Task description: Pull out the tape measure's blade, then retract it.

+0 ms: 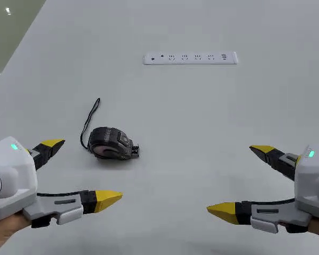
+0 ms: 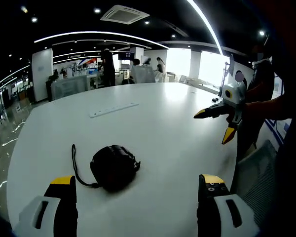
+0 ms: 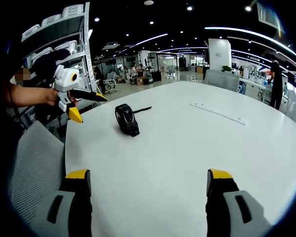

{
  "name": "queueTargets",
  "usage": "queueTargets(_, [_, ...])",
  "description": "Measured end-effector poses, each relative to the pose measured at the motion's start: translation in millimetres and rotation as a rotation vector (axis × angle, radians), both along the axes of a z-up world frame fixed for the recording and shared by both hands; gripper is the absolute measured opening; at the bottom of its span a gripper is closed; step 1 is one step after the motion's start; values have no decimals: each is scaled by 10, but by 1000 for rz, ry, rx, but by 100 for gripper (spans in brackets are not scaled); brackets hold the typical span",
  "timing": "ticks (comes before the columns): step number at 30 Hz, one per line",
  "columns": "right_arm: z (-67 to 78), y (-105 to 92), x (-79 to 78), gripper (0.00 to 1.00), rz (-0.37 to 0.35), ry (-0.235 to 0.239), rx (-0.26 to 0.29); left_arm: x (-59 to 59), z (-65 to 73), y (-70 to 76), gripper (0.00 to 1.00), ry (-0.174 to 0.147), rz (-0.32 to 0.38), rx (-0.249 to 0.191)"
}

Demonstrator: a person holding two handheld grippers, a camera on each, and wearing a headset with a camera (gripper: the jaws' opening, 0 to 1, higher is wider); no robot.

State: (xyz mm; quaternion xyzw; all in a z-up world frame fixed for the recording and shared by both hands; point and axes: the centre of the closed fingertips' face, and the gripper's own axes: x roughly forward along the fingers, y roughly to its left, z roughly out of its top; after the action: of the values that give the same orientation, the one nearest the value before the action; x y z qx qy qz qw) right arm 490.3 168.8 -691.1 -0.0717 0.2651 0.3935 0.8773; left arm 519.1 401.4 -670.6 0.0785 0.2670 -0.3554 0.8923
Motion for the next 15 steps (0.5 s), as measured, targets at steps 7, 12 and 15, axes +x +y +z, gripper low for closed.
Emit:
queueTargets(7, [14, -44, 0, 100, -10, 1, 3, 13, 16, -2, 100, -9, 3, 5])
queueTargets(12, [25, -46, 7, 100, -12, -1, 4, 29, 29, -6, 100, -14, -3, 9])
queueTargets(15, [33, -38, 24, 100, -12, -4, 5, 11, 23, -8, 100, -11, -12, 11])
